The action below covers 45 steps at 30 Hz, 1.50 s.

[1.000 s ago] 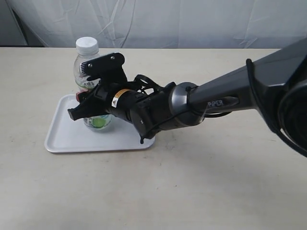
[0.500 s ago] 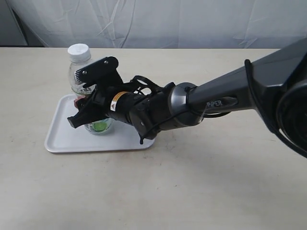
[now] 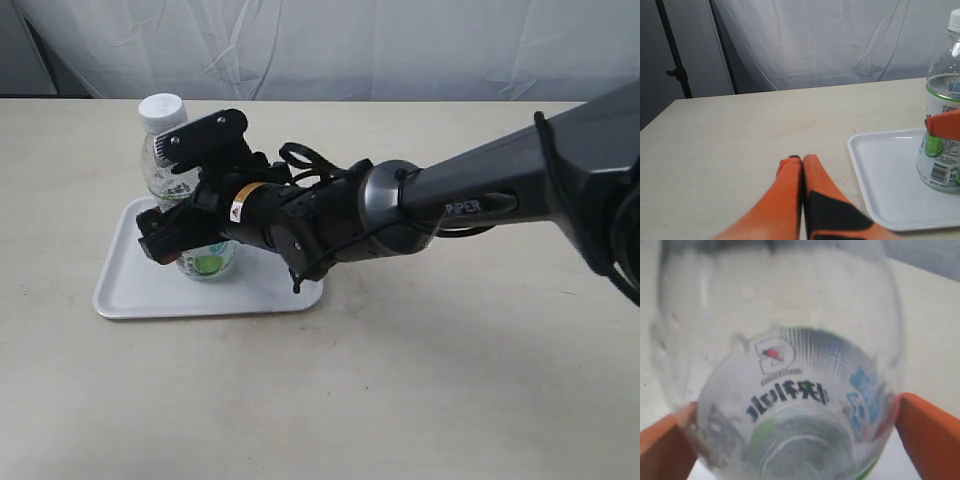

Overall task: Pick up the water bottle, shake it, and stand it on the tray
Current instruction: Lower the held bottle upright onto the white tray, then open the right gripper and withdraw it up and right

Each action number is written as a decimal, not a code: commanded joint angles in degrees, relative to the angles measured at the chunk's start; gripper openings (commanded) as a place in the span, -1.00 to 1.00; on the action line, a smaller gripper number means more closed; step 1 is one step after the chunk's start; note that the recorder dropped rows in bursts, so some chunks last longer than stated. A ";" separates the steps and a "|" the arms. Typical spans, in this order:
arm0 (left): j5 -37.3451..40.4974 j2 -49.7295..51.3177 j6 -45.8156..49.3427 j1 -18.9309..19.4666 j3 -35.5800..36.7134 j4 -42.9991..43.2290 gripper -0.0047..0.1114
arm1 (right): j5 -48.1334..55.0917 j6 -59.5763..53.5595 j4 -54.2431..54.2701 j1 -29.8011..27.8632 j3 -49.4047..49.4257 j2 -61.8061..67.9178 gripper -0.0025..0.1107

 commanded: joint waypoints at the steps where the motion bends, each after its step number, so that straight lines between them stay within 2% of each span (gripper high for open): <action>1: -0.46 -0.30 -0.05 -0.01 0.22 0.13 -0.91 | -0.24 -0.79 -0.68 -0.21 -0.03 -4.78 0.89; 8: -0.46 -0.30 -0.05 -0.01 0.22 0.13 -0.91 | 1.51 -4.32 -1.44 -0.21 -0.03 -15.83 0.89; 14: -0.46 -0.30 -0.05 -0.01 0.22 0.13 -0.91 | 8.52 -5.59 -1.44 -0.21 -0.03 -23.14 0.89; 16: -0.46 -0.30 -0.05 -0.01 0.22 0.13 -0.91 | 11.70 -5.59 -1.44 -0.21 -0.03 -24.90 0.82; 17: -0.46 -0.30 -0.05 -0.01 0.22 0.13 -0.91 | 13.55 -5.81 -1.57 -0.21 -0.03 -25.67 0.69; 19: -0.46 -0.30 -0.05 -0.01 0.22 0.13 -0.91 | 17.46 -6.79 -1.55 -0.21 -0.03 -26.81 0.23; 22: -0.46 -0.30 -0.05 -0.01 0.22 0.13 -0.91 | 25.25 -8.42 -3.38 -0.30 -0.03 -27.89 -0.96; 24: -0.46 -0.30 -0.05 -0.01 0.22 0.13 -0.91 | 30.41 -8.14 -3.73 -0.68 -0.03 -28.67 -0.89; 27: -0.46 -0.30 -0.05 -0.01 0.22 0.13 -0.91 | 35.57 -6.78 -3.73 -0.90 -0.03 -30.03 -0.97; 31: -0.46 -0.30 -0.05 -0.01 0.22 0.13 -0.91 | 35.93 -6.17 -2.84 -0.90 0.76 -34.24 -0.97; 36: -0.46 -0.30 -0.05 -0.01 0.22 0.13 -0.91 | 33.35 -5.74 -1.37 -0.90 6.25 -41.98 -0.97; 38: -0.46 -0.30 -0.05 -0.01 0.22 0.13 -0.91 | 34.25 -5.74 -4.54 -1.22 8.68 -45.90 -0.97; 43: -0.46 -0.30 -0.05 -0.01 0.22 0.13 -0.91 | 46.79 0.26 -2.38 -2.12 10.24 -53.43 -0.97; 45: -0.46 -0.30 -0.05 -0.01 0.22 0.13 -0.91 | 47.51 2.15 -3.35 -2.12 10.24 -55.58 -0.97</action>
